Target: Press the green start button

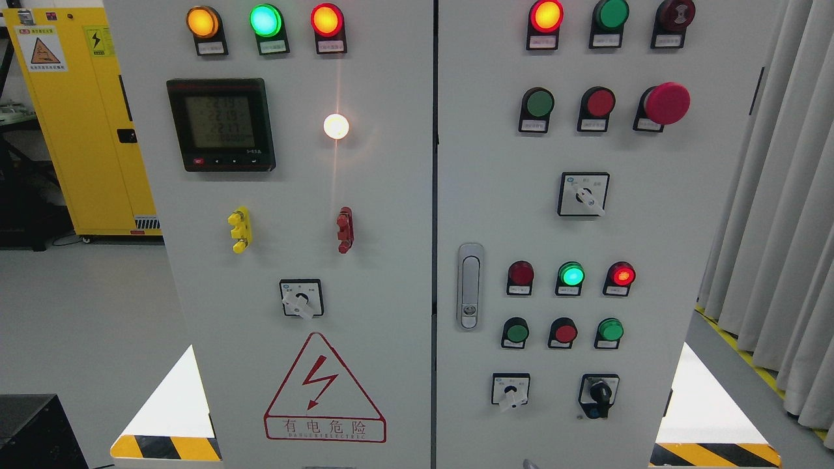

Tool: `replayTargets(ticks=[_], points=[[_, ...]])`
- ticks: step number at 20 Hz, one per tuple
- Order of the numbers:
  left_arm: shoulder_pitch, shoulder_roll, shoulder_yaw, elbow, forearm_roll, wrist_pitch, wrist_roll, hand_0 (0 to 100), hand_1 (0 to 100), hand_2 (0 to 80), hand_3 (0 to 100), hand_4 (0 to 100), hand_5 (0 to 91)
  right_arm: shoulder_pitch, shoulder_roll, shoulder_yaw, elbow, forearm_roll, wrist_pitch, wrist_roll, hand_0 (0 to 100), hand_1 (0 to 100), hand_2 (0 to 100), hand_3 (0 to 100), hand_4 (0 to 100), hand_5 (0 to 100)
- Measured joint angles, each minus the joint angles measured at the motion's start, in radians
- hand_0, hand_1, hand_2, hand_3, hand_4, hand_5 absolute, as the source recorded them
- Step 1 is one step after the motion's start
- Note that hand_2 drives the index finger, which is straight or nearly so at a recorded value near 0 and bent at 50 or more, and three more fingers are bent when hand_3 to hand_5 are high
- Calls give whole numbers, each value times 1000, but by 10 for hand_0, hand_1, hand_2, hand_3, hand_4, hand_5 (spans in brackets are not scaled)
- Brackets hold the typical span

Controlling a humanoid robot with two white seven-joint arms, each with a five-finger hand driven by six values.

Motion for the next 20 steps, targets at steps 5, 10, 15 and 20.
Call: replayTargets(ticks=[5, 10, 15, 20], points=[[0, 0, 0, 0, 0, 0, 0, 120, 556, 0, 0, 0, 0, 1, 0, 0, -2, 0, 0, 1, 574, 712, 0, 0, 90, 31], [0, 0, 0, 0, 0, 0, 0, 120, 556, 0, 0, 0, 0, 2, 0, 0, -4, 0, 0, -3, 574, 712, 0, 0, 108, 48], [0, 0, 0, 0, 0, 0, 0, 120, 556, 0, 0, 0, 0, 2, 0, -1, -13, 8, 21, -7, 513, 731, 0, 312, 444, 350], [0, 0, 0, 0, 0, 0, 0, 120, 556, 0, 0, 0, 0, -2, -2, -5, -23, 119, 25, -22, 509, 770, 0, 839, 941, 966]])
